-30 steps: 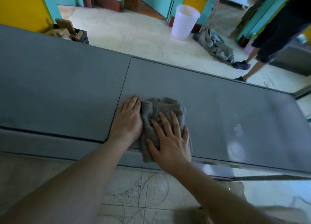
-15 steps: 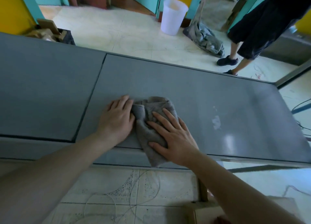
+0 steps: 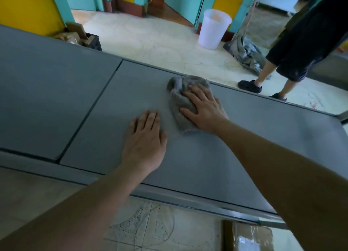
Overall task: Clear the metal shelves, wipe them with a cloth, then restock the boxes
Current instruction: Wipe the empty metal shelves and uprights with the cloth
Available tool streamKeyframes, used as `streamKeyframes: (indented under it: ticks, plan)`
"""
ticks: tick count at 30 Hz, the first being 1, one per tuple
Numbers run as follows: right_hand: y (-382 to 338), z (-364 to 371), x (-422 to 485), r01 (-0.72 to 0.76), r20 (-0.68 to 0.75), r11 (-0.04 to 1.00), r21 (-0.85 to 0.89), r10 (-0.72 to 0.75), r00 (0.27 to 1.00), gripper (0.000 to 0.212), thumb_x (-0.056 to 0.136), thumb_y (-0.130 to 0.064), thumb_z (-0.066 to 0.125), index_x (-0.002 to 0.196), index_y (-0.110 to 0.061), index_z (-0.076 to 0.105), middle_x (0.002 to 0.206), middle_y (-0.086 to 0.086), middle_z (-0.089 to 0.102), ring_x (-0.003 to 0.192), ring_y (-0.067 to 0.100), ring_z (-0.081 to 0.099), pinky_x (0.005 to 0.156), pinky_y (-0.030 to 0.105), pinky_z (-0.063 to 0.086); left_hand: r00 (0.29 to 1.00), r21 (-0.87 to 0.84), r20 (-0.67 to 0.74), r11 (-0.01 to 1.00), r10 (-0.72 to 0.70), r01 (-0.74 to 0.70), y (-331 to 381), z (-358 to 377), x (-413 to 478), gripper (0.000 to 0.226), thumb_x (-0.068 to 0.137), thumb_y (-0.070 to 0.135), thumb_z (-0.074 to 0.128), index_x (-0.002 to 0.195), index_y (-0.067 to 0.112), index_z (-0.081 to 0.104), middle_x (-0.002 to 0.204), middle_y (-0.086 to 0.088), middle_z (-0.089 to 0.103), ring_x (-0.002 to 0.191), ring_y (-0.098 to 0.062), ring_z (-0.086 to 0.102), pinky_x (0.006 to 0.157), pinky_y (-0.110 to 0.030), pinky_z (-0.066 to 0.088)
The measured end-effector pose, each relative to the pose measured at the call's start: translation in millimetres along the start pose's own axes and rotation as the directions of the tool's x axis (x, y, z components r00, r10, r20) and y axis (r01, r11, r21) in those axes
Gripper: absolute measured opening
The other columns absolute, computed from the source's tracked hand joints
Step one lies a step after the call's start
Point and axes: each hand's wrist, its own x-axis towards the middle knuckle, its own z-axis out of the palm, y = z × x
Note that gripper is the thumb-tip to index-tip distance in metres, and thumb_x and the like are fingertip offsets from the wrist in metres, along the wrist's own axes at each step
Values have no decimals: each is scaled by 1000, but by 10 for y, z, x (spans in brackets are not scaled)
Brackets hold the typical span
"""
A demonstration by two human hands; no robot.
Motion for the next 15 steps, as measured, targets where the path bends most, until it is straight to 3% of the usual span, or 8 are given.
streamKeyframes:
  ticks: [7, 15]
  plan:
    - [62, 34, 678, -196, -30, 979, 59, 198, 980, 67, 93, -73, 34, 153, -43, 27, 166, -10, 16, 155, 19, 2, 119, 56, 19, 1000, -2, -31, 1000, -5, 5, -18, 23, -6, 61, 107, 42, 17, 161, 15, 8, 169, 2, 5, 155, -14, -2, 126, -39, 2]
    - [-359, 86, 23, -265, -20, 964, 33, 266, 964, 71, 97, -71, 26, 158, -36, 22, 170, -10, 7, 156, 20, -7, 121, 59, 10, 996, -89, -83, 996, 15, -23, -41, -10, -25, 53, 109, 30, 18, 158, 14, 26, 166, 1, 22, 153, -15, 15, 125, -38, 11]
